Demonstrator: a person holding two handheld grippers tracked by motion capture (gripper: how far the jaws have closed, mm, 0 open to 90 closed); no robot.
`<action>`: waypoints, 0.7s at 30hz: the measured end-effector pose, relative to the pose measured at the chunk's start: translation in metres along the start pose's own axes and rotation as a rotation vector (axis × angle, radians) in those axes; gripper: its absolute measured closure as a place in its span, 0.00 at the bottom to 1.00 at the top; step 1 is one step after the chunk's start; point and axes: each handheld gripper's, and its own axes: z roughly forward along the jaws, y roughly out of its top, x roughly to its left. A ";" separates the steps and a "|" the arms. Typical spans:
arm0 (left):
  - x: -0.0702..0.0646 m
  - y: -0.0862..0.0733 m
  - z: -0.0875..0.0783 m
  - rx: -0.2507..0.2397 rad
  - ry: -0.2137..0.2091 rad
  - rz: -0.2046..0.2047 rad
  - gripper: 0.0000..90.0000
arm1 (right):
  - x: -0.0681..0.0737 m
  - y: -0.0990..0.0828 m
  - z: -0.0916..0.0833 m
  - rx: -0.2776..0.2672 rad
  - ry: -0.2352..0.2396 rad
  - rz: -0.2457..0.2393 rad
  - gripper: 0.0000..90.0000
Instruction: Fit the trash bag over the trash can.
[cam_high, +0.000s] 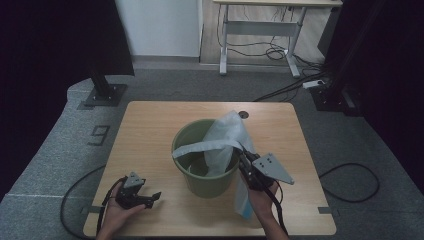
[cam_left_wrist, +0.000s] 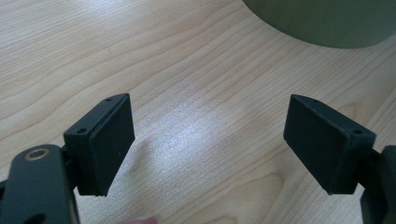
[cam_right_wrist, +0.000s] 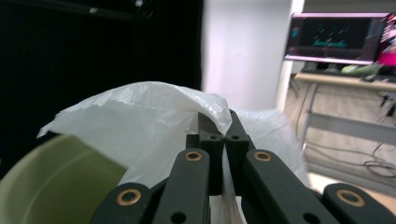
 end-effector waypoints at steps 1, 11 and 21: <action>-0.001 0.000 0.000 0.000 0.001 -0.001 0.18 | 0.003 -0.007 -0.002 0.018 0.017 -0.008 0.99; -0.003 0.005 -0.004 -0.021 -0.013 -0.030 0.18 | 0.010 -0.027 -0.017 0.018 0.077 0.050 0.97; -0.009 0.007 -0.003 -0.018 -0.013 -0.011 0.18 | 0.018 -0.011 -0.026 0.061 0.204 0.115 0.51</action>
